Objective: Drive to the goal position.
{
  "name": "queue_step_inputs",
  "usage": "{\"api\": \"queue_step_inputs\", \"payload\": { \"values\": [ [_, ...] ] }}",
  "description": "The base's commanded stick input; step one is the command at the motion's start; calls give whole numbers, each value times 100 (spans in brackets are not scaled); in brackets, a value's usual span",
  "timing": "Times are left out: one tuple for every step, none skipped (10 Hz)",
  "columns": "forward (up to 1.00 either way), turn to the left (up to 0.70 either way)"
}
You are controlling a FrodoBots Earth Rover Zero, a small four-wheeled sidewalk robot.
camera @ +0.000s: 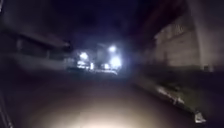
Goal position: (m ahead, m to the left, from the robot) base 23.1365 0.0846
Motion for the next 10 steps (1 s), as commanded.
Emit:
{"api": "queue_step_inputs", "payload": {
  "values": [
    [70,0],
    [70,0],
    [70,0],
    [70,0],
    [70,0],
    [70,0],
    [70,0],
    [70,0],
    [70,0],
    [70,0]
  ]
}}
